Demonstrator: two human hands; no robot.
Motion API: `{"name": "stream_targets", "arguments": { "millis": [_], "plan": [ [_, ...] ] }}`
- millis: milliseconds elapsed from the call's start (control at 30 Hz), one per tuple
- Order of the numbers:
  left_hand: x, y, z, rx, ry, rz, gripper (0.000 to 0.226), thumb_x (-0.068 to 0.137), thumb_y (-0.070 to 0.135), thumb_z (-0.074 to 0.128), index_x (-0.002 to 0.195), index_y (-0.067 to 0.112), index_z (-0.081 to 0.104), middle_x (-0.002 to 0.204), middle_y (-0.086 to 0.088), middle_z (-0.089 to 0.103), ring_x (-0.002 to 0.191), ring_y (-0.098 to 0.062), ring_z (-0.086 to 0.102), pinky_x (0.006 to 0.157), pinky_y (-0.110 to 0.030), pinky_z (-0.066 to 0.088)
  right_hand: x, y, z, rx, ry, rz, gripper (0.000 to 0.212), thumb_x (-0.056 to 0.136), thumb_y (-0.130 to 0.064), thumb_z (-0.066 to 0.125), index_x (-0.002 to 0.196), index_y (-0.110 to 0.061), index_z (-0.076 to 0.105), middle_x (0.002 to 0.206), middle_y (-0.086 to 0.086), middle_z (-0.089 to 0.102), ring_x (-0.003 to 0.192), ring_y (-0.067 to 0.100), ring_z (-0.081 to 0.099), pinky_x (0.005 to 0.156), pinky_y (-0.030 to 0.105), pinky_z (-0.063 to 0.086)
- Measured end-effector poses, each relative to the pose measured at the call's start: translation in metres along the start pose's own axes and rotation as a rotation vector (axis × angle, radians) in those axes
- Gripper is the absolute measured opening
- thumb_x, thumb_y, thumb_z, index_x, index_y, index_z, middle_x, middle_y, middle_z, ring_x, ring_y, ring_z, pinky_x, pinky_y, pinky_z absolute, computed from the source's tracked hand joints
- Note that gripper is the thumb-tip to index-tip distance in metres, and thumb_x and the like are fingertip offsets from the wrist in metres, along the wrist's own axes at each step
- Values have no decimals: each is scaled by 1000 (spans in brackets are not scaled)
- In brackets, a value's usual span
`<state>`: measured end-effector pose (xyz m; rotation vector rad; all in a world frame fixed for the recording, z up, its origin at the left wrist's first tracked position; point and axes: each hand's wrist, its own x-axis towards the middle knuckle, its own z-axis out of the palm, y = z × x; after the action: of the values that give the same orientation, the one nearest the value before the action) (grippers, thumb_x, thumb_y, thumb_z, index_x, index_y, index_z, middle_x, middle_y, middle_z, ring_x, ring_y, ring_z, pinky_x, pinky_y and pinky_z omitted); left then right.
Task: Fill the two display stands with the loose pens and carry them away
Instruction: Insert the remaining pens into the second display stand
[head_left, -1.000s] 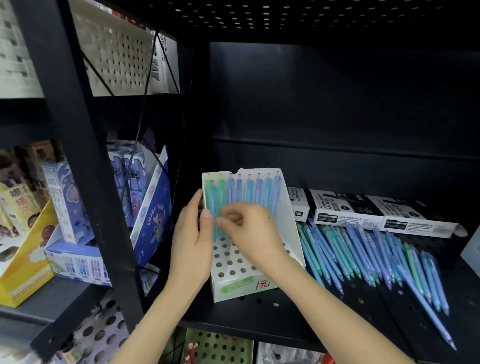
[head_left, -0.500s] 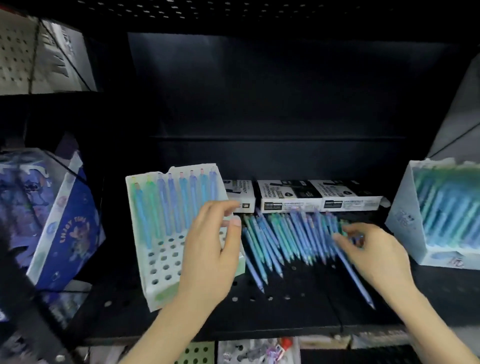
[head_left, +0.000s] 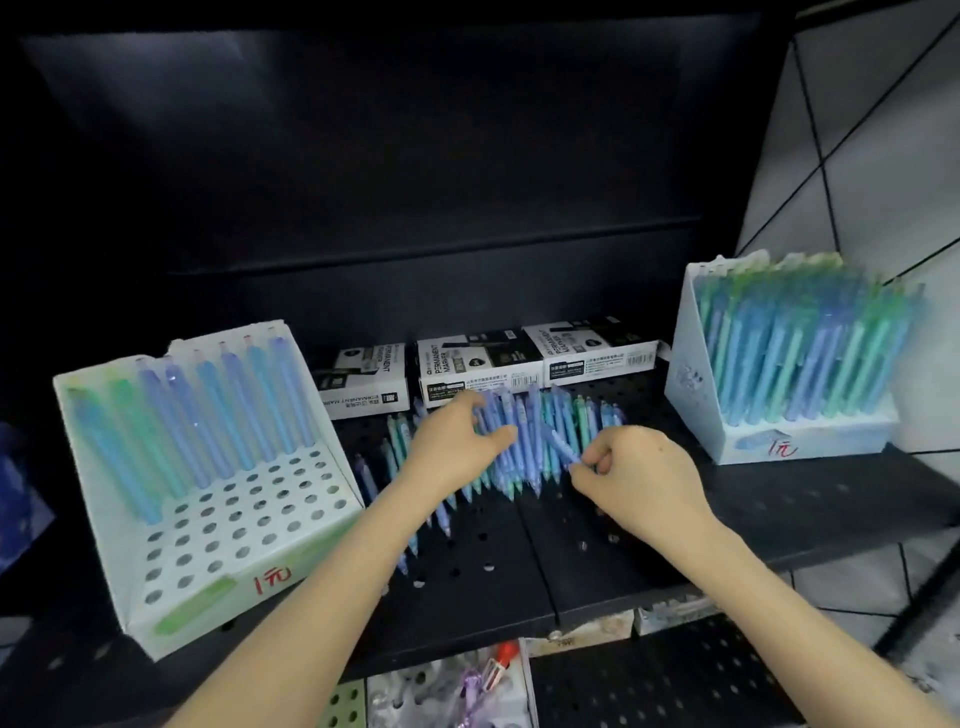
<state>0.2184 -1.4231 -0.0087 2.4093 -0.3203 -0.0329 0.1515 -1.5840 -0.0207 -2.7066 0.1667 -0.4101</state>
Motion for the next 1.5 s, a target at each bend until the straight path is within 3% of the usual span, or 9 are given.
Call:
{"name": "stream_targets", "arguments": {
  "millis": [133, 267, 467, 633, 767, 867, 1000, 1133, 1500],
  "plan": [
    [7, 2, 6, -78, -4, -21, 63, 81, 34, 70, 134, 14, 42, 131, -2, 51, 112, -17, 52, 92, -29, 42, 26, 11, -7, 255, 32, 64, 32, 83, -24, 61, 71, 5, 66, 60, 17, 62, 58, 30, 58, 55, 28, 44],
    [12, 7, 11, -17, -16, -24, 79, 74, 38, 75, 138, 14, 36, 129, -4, 53, 98, -15, 57, 86, -27, 44, 55, 16, -5, 470, 30, 147, 47, 83, -21, 63, 44, -11, 38, 36, -5, 25, 43, 17, 29, 53, 25, 29],
    [24, 17, 19, 1, -29, -90, 78, 69, 28, 80, 133, 12, 38, 103, 1, 61, 83, -15, 62, 80, -33, 52, 62, 22, 11, 470, 3, 148, 34, 85, -27, 61, 76, 5, 67, 59, 18, 58, 56, 23, 50, 54, 27, 37],
    [27, 22, 23, -16, -9, -117, 72, 73, 20, 77, 134, 7, 39, 130, -7, 50, 110, -21, 53, 89, -27, 39, 61, 25, 10, 505, 40, 127, 28, 85, -28, 62, 81, -2, 71, 82, 17, 70, 79, 33, 65, 70, 38, 53],
    [27, 19, 23, -92, -42, -125, 60, 83, 16, 68, 134, 3, 41, 112, -4, 57, 82, -12, 57, 78, -25, 48, 61, 26, 10, 555, 42, 130, 34, 85, -29, 62, 85, 5, 69, 87, 24, 68, 77, 38, 64, 75, 46, 53],
    [25, 17, 23, -96, -41, -103, 54, 94, 21, 54, 139, 2, 32, 103, 2, 53, 70, -2, 42, 59, -15, 35, 60, 26, 10, 608, 40, 135, 37, 86, -28, 61, 87, 8, 67, 92, 28, 66, 84, 43, 62, 79, 48, 52],
    [18, 16, 17, -215, -16, -107, 57, 99, 26, 43, 145, 2, 21, 138, -9, 42, 114, -19, 48, 90, -24, 38, 59, 28, 8, 732, 15, 185, 30, 86, -27, 63, 85, 3, 69, 82, 18, 68, 77, 26, 63, 74, 38, 52],
    [13, 12, 7, -335, -11, -159, 32, 100, 29, 40, 123, 7, 41, 90, -1, 46, 85, -16, 45, 71, -23, 39, 57, 27, 2, 889, -33, 227, 23, 86, -23, 66, 81, -1, 70, 71, 5, 62, 63, 11, 55, 55, 20, 40],
    [-60, -3, -51, -1008, 51, -76, 14, 97, 17, 43, 95, 6, 51, 59, 1, 45, 49, -12, 43, 41, -20, 38, 46, 13, -14, 1158, -162, 154, 8, 90, -6, 56, 89, -1, 63, 58, 2, 62, 45, 8, 47, 43, 19, 42]
  ]
}}
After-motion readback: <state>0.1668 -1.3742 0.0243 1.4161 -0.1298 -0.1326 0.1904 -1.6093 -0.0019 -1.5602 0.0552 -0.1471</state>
